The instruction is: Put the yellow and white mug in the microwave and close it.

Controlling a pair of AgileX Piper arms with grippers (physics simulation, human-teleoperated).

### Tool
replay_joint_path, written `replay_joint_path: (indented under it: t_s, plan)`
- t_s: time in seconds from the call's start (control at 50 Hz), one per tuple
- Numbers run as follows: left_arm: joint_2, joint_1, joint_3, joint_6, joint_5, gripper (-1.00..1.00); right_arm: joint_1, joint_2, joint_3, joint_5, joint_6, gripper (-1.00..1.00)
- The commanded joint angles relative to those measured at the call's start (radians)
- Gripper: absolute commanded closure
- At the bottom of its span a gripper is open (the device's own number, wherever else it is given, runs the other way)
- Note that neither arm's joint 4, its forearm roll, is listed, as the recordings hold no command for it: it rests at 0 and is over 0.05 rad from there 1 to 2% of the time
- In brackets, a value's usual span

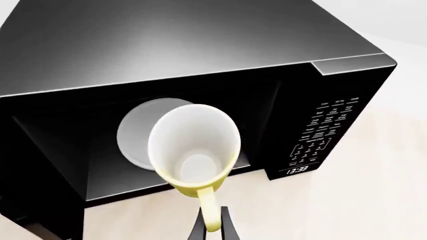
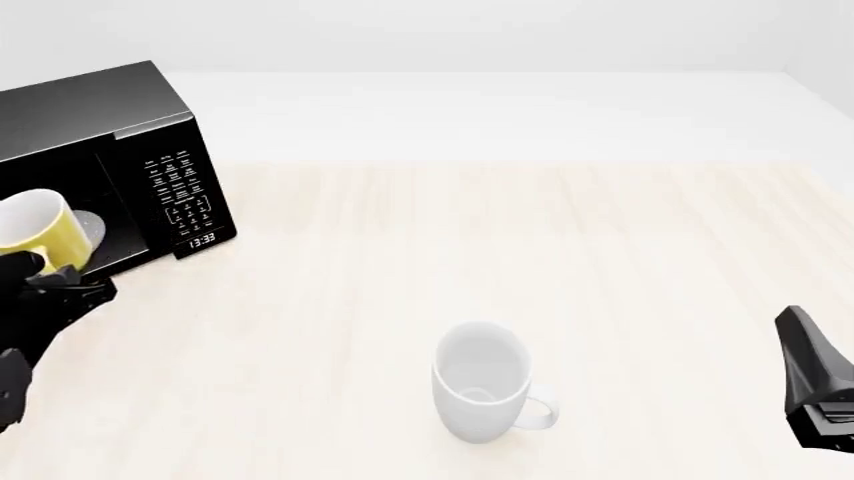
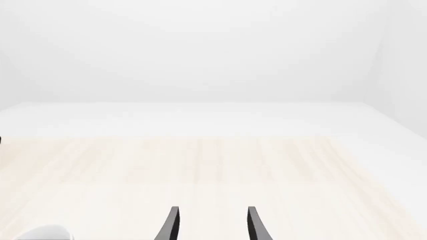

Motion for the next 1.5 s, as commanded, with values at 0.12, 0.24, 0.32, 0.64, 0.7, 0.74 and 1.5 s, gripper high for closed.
replay_joint_path:
  t_s: [0.12, 0.24, 0.32, 0.64, 0.7, 0.74, 1.5]
  plan:
    - [0.048, 0.028, -0.039, -0.012, -0.007, 1.0, 0.001, -0.001, 0.001, 0.0, 0.0, -1.0]
    - [0.062, 0.032, -0.056, -0.016, -0.003, 1.0, 0.001, -0.001, 0.001, 0.0, 0.0, -1.0]
    - [0.057, 0.037, -0.071, -0.017, 0.009, 1.0, 0.002, -0.001, 0.001, 0.0, -0.001, -1.0]
    - [0.082, 0.061, -0.124, -0.02, 0.025, 1.0, 0.002, -0.001, 0.001, 0.0, -0.001, -1.0]
    - [0.085, 0.064, -0.133, -0.02, 0.027, 1.0, 0.002, 0.0, 0.001, 0.0, 0.0, -1.0]
    - [0.094, 0.065, -0.139, -0.02, 0.026, 1.0, 0.002, -0.001, 0.001, 0.0, -0.001, -1.0]
    - [0.15, 0.126, -0.248, 0.038, 0.043, 1.0, 0.002, 0.0, 0.001, 0.0, 0.0, -1.0]
